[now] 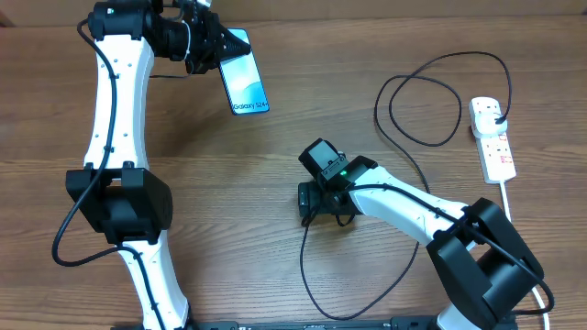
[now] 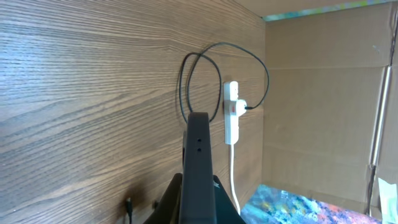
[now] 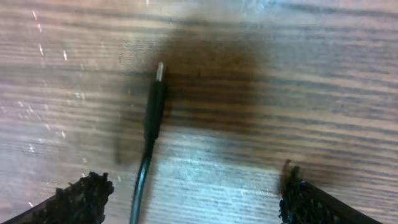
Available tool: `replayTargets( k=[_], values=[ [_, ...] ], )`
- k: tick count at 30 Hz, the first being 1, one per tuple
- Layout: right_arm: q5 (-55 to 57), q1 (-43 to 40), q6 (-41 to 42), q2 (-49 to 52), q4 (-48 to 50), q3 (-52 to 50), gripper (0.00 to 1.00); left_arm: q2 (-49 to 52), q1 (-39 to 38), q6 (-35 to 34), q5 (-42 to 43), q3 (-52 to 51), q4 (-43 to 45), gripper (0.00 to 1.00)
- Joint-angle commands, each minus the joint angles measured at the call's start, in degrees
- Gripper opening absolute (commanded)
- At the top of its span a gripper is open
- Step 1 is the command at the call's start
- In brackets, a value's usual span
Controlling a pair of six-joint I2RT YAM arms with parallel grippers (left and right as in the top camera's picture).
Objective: Plug charger to phone and switch on socket
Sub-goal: 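Lower the right gripper over the cable's USB-C plug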
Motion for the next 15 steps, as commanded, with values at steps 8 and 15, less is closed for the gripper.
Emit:
replayTargets(
  k=[8,15],
  values=[
    [4.3,0.1,4.9,-0.5,2.0,3.3,0.84,0.0,-0.4,1.1,0.2,0.6,1.2,0.04],
    [6.0,0.1,6.9,0.0,0.3,5.3,0.83,0.0,-0.4,1.0,0.3,0.6,1.7,0.04]
  ],
)
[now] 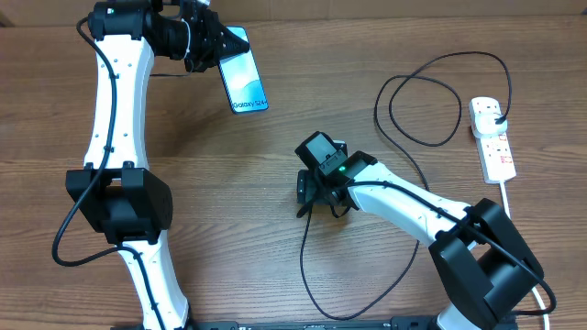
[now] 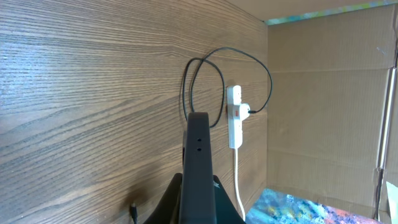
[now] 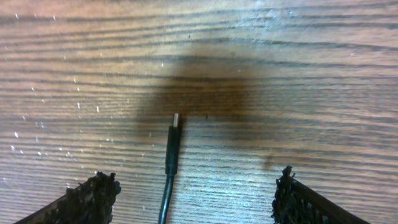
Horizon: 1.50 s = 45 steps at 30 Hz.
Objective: Plug charger to phone and switch on socket
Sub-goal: 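Lower the right gripper over the cable's USB-C plug, then close the right gripper on the USB-C plug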
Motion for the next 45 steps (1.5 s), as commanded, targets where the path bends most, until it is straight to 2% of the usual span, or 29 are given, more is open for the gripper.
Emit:
replayTargets(
  k=[1,16,40,45],
  values=[
    [2.7,0.1,2.2,0.3,-1.0,2.7,0.83,0.0,-0.4,1.0,1.2,0.6,0.3,0.04],
    [5.4,0.1,4.7,4.6,-7.7,10.1,0.82,0.0,-0.4,1.1,1.2,0.6,0.2,0.04],
    [4.5,0.1,7.2,8.9,-10.9,10.8,0.79,0.0,-0.4,2.6,1.1,0.6,0.1,0.04],
    [4.5,0.1,7.2,9.0,-10.9,10.8,0.73,0.0,-0.4,2.6,1.1,0.6,0.2,0.04]
  ],
)
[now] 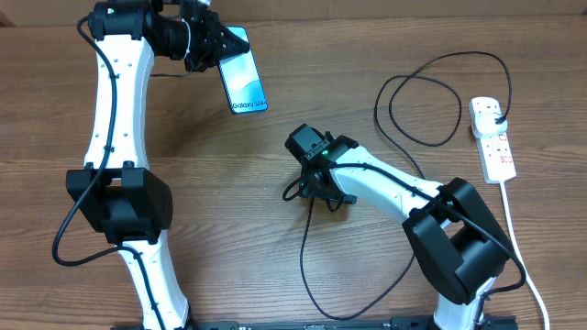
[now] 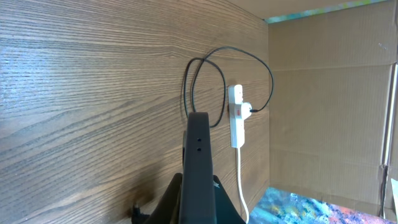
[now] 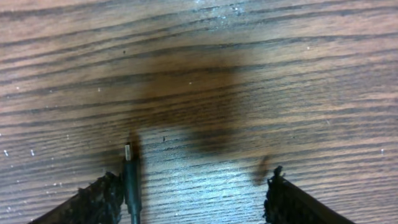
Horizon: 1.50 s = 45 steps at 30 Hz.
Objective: Plug charger to phone and switch on socket
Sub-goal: 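Close the right gripper on the USB-C plug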
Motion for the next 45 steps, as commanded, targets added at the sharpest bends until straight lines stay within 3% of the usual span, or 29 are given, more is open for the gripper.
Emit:
replayTargets(
  k=[1,10,35,45],
  values=[
    [0.2,0.1,0.5,0.4,0.0,1.6,0.71,-0.1,-0.4,1.5,1.2,0.6,0.2,0.04],
    [1.5,0.1,0.5,1.3,-1.2,1.6,0.52,-0.1,-0.4,1.5,1.2,0.6,0.1,0.04],
    [-1.4,0.1,4.2,4.9,-0.4,1.6,0.51,-0.1,-0.4,1.5,1.4,0.6,-1.4,0.04],
    [-1.6,0.1,5.2,5.0,-1.9,1.5,0.42,-0.1,-0.4,1.5,1.4,0.6,-1.3,0.04]
  ],
)
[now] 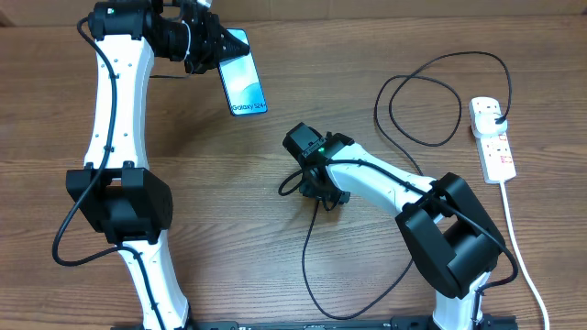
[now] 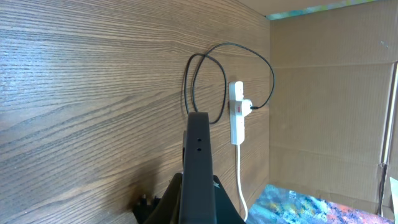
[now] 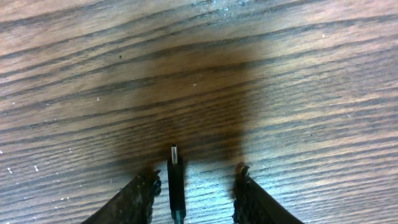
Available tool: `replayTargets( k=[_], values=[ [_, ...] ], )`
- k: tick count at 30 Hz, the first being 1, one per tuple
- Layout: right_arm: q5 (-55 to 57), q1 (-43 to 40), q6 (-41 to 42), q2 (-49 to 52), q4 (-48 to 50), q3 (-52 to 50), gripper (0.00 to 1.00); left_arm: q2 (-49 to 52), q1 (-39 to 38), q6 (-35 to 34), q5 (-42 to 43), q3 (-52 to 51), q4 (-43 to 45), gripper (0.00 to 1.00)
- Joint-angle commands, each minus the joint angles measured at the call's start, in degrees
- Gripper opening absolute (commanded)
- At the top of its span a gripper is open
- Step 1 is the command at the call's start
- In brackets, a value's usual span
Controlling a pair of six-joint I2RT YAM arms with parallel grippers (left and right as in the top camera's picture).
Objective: Plug charger to phone and switch on socket
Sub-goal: 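Close the right gripper on the USB-C plug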
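My left gripper [image 1: 209,50] holds the phone [image 1: 242,82] up at the table's far left, screen lit; in the left wrist view the phone [image 2: 198,165] shows edge-on between the shut jaws [image 2: 198,202]. The charger plug [image 3: 175,183] lies on the wood, metal tip pointing away. My right gripper [image 3: 194,183] is low over it, open, one finger on each side, and the plug is nearer the left finger [image 3: 140,199]. From overhead the right gripper [image 1: 307,179] is at mid-table. The white socket strip [image 1: 492,137] lies at the right with the charger's adapter plugged in.
The black cable [image 1: 426,96] loops between the socket strip and the table's middle, then trails toward the front edge [image 1: 307,266]. A cardboard wall [image 2: 323,93] stands behind the socket strip [image 2: 237,118]. The strip's white lead [image 1: 514,229] runs down the right side.
My right gripper's jaws have narrowed and shifted, so the plug now lies between them instead of at the left finger. The left gripper and the phone have not moved.
My right gripper hung wide open over the cable end at mid-table, the plug left of centre, and then moved a little farther up the table. By now its fingers have come in around the plug. The left gripper held the phone raised all along.
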Motion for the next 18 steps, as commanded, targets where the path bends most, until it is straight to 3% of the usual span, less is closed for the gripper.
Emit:
replayTargets(
  k=[1,5,18],
  values=[
    [-0.3,0.1,0.6,2.7,-0.7,-0.3,0.41,-0.1,-0.4,1.1,1.4,0.6,0.0,0.04],
    [-0.9,0.1,0.7,2.7,-1.0,-0.3,0.31,-0.1,-0.4,1.1,1.4,0.6,0.0,0.04],
    [-2.4,0.2,0.6,2.7,-1.7,-0.4,0.14,-0.1,-0.3,1.1,1.4,0.6,0.0,0.05]
  ],
)
